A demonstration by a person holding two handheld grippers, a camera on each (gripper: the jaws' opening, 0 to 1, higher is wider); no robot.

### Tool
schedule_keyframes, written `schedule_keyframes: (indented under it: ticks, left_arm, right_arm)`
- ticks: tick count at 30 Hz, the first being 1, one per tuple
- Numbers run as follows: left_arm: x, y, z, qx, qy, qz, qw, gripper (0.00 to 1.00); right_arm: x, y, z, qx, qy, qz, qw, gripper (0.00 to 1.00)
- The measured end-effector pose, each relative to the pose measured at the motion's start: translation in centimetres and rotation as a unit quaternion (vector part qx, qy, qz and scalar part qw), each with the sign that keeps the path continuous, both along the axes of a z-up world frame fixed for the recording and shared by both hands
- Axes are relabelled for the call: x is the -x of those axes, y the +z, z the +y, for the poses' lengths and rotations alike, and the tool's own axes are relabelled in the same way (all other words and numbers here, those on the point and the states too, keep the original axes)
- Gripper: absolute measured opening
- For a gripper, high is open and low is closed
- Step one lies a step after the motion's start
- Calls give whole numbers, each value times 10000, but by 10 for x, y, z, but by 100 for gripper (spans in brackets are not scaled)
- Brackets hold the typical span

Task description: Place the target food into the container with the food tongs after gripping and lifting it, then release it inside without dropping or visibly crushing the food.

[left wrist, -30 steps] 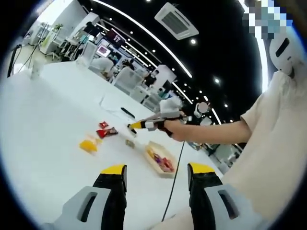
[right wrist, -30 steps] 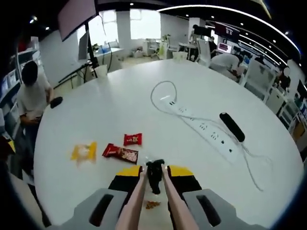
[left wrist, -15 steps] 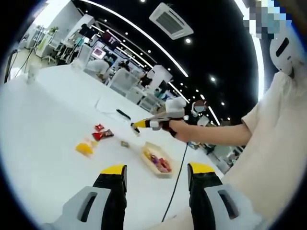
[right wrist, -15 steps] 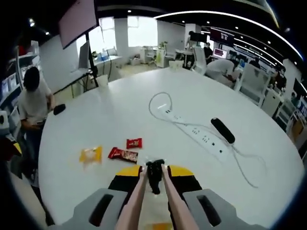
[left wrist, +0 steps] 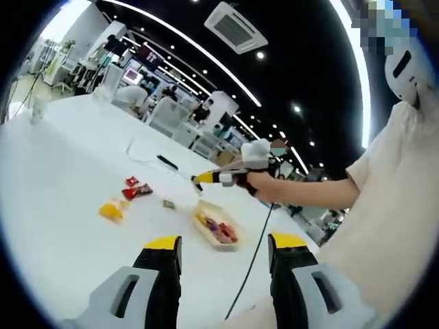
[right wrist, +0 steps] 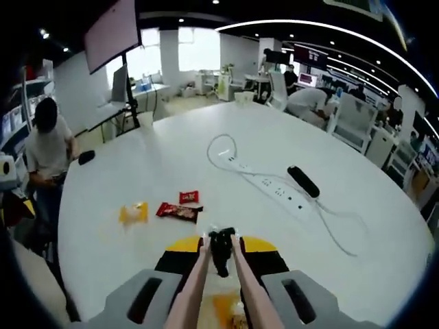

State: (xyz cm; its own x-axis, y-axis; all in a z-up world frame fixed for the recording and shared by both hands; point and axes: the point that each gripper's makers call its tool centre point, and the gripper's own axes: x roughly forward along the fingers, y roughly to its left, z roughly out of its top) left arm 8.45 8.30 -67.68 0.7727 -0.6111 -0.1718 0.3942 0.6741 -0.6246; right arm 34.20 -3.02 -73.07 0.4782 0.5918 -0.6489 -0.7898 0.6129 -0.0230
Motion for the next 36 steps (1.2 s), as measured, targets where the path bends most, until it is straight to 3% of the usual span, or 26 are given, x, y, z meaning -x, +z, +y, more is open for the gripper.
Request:
schedule_keyframes:
  ticks: [12,36]
  left_arm:
    - [7,3,-10,-18,-120,-57,9999,50]
    - [12,4,-16,-75,-235,-79,9997,49]
  right_arm:
    - [11,5,-16,4,-145,-1,9999,19]
    - [20,-3,-59,-27,-576,88,9983,20]
